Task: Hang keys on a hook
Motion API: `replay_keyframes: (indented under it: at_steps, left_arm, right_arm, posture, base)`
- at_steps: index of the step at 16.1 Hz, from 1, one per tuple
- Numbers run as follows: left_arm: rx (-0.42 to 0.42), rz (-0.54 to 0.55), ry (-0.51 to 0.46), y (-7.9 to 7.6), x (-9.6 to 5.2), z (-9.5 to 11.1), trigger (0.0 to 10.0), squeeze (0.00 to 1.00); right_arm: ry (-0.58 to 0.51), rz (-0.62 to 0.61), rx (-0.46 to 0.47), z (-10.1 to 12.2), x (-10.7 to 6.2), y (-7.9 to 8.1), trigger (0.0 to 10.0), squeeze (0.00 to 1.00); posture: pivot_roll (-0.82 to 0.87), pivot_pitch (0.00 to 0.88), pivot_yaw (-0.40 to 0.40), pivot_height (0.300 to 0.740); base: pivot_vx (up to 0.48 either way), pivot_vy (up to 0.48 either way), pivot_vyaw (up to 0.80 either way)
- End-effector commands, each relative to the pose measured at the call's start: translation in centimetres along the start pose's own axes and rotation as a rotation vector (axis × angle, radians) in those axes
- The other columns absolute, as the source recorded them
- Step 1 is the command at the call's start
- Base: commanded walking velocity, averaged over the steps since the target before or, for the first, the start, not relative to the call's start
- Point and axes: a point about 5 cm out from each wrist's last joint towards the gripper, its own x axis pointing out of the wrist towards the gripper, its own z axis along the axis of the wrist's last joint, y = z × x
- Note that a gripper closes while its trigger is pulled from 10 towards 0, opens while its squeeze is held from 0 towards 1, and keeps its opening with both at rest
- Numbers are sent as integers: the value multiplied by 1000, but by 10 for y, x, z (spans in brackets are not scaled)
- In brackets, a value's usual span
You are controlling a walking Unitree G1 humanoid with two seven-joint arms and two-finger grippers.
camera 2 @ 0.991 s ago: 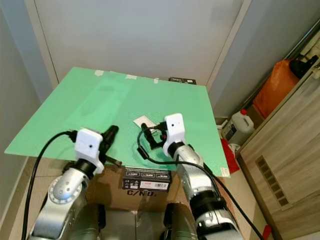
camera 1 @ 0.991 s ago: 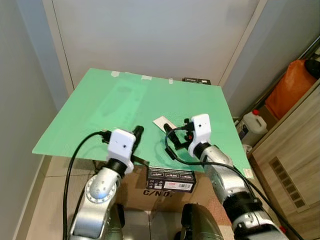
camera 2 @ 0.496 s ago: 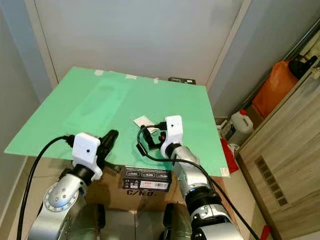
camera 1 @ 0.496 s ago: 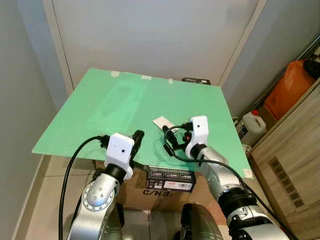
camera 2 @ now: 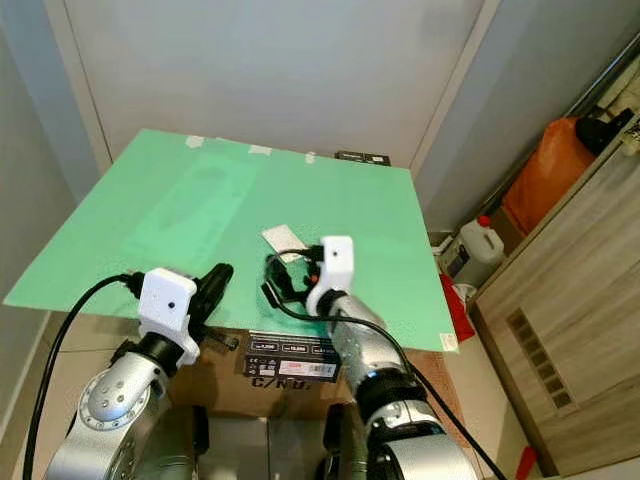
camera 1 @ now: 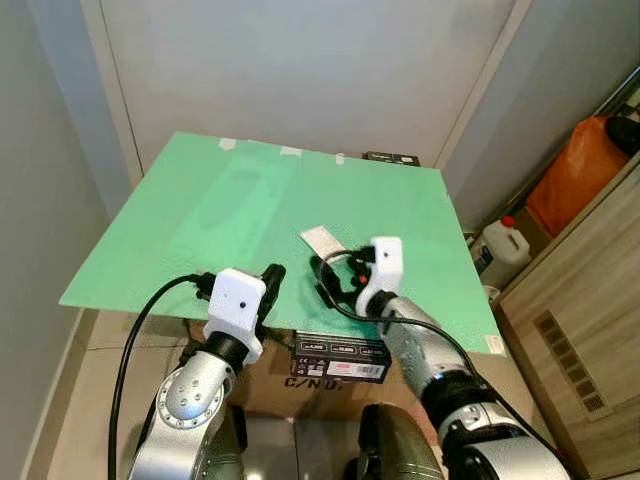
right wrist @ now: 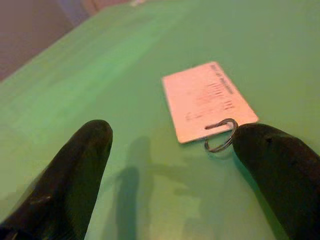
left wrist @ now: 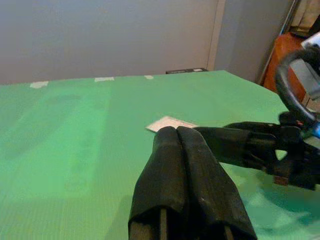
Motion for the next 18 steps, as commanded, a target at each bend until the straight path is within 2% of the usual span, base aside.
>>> replay_keyframes:
  at_steps: [1, 4, 5, 6, 10, 11, 12, 14, 17, 18]
  left_arm:
    - [3, -18, -19, -4, 1, 7, 10000, 0]
    - [0, -13, -13, -3, 1, 6, 10000, 0]
    - [0, -15, -13, -4, 2, 6, 10000, 0]
    - [-1, -17, -14, -4, 3, 7, 10000, 0]
    - [-2, -25, -11, -5, 5, 6, 10000, 0]
    - [-2, -29, -10, -6, 5, 6, 10000, 0]
    - [-2, -30, -9, -6, 5, 6, 10000, 0]
    - [1, -32, -8, -6, 5, 6, 10000, 0]
    - [14, -38, -11, -7, 7, 7, 10000, 0]
    - [21, -42, -10, -8, 8, 7, 10000, 0]
  right_arm:
    - [8, -17, 26, 1, -1, -6, 10000, 0]
    - [13, -34, 81, 0, -1, -8, 10000, 0]
    - [15, -36, 102, 0, -1, -10, 3294, 0]
    - [18, -44, 123, -2, -2, -11, 0, 0]
    - [22, -53, 168, -5, -3, -13, 0, 0]
    - [38, -53, 231, -9, -3, -13, 0, 0]
    - [46, -46, 253, -11, -3, -11, 0, 0]
    - [66, -33, 260, -15, -3, -7, 0, 0]
    - [88, -27, -6, -18, -3, -3, 0, 0]
    - [95, -18, -19, -18, -3, -2, 0, 0]
  posture:
    - [255, 58, -143, 618]
    - [252, 58, -143, 618]
    - [249, 50, -143, 618]
    - [249, 50, -143, 618]
    - [240, 34, -140, 618]
    - [240, 34, -140, 618]
    - [240, 34, -140, 618]
    - [241, 29, -139, 618]
    - [235, 32, -139, 618]
    - [232, 34, -139, 618]
  base:
    - [0, 0, 0]
    - [0, 0, 0]
    - [0, 0, 0]
    - [0, 0, 0]
    - [0, 0, 0]
    - [0, 0, 0]
    - [0, 0, 0]
    - [0, 0, 0]
    - [0, 0, 0]
    - [0, 0, 0]
